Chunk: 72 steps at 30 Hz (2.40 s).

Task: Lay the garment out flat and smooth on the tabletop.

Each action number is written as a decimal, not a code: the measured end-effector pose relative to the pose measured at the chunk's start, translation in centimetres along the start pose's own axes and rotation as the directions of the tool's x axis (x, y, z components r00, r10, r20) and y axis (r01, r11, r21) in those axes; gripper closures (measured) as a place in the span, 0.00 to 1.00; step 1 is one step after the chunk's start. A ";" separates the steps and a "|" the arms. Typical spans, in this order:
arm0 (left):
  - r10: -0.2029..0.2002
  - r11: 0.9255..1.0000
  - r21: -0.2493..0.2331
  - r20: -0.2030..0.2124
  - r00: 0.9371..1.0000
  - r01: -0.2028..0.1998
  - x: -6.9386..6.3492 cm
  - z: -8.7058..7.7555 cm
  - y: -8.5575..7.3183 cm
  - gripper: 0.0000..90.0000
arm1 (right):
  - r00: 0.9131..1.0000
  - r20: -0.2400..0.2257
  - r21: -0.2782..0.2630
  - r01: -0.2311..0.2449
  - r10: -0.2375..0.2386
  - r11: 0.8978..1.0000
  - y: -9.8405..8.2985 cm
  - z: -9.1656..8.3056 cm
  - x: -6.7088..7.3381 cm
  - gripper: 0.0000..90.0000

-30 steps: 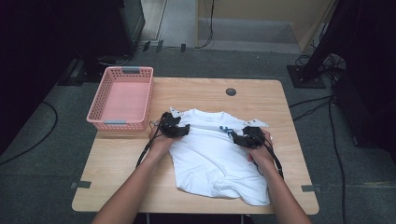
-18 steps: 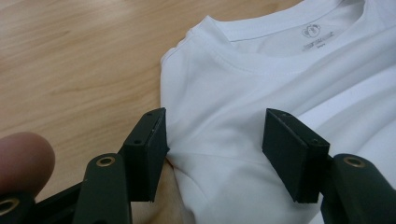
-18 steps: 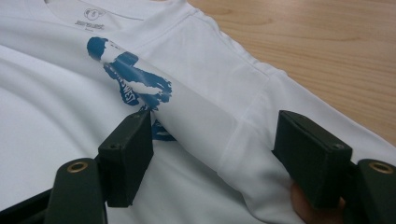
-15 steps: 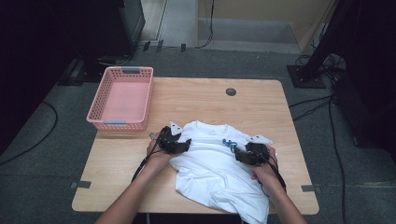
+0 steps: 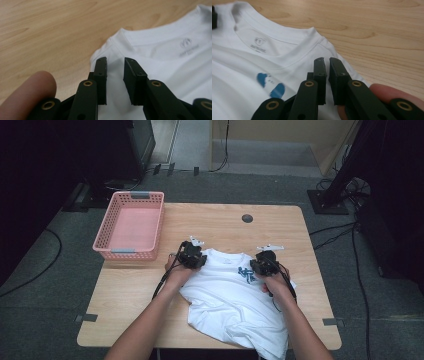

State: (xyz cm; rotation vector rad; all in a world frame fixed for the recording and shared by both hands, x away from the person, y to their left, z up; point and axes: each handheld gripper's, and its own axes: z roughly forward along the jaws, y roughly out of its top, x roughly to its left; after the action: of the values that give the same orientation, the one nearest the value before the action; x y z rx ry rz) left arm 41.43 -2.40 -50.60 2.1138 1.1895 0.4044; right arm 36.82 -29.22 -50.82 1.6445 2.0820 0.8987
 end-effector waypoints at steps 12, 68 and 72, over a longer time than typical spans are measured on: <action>-0.062 0.998 0.002 0.028 0.998 0.062 0.9 3.7 4.1 0.74 | 0.991 0.069 0.016 -0.119 0.118 0.993 4.3 2.8 -3.8 0.91; -0.028 0.992 -0.123 -0.036 0.999 0.023 0.5 5.7 4.4 0.62 | 0.990 -0.019 -0.077 -0.142 0.141 0.987 1.0 -5.0 -11.0 1.00; -0.041 0.991 -0.128 -0.024 0.999 0.038 0.6 5.7 4.4 0.62 | 0.993 -0.105 -0.128 -0.075 0.061 0.989 2.8 -5.8 -6.2 1.00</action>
State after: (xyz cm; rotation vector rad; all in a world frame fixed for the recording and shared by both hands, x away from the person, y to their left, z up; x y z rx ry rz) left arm 47.72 -5.72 -51.80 1.9786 1.1867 0.4793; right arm 36.98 -36.32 -45.42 1.6409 1.9936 1.1387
